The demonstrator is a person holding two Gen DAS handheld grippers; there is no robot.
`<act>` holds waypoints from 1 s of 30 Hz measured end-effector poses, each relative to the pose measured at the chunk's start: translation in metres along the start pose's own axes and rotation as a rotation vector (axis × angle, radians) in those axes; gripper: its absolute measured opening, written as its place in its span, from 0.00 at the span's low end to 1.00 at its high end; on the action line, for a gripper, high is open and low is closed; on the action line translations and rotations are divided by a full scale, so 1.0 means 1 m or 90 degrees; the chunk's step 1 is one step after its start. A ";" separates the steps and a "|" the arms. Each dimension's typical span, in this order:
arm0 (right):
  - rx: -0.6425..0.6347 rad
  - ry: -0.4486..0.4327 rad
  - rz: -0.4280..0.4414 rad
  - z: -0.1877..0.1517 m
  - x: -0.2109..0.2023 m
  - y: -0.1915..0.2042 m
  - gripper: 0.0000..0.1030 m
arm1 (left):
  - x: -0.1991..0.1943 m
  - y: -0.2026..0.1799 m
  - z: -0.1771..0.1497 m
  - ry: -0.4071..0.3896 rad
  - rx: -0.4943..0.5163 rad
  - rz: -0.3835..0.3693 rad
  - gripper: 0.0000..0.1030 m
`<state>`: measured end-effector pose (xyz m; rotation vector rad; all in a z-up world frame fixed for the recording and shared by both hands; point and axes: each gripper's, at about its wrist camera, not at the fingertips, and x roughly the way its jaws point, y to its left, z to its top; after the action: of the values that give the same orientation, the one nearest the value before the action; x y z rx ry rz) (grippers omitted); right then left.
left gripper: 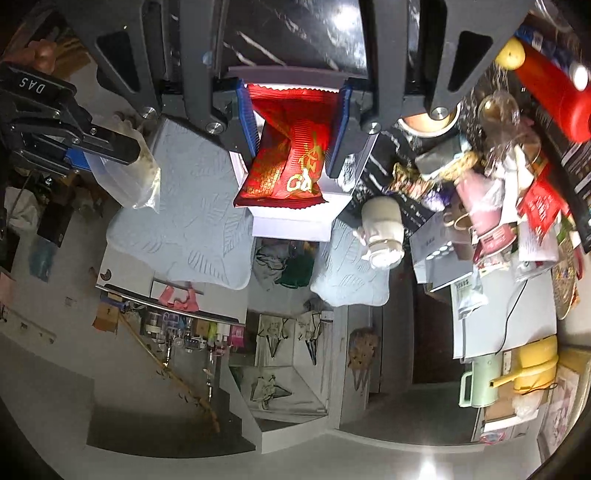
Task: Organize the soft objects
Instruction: 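Lower the zip bag and red packet into the box and open both grippers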
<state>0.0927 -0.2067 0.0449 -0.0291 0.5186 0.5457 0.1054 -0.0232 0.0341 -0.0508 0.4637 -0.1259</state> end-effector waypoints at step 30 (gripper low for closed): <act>0.007 0.037 -0.048 0.050 0.161 -0.065 0.29 | 0.173 0.040 0.029 0.070 0.016 0.044 0.34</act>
<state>0.2657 -0.1759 0.0045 -0.0534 0.5756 0.4697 0.2764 -0.0060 -0.0196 -0.0040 0.5726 -0.0671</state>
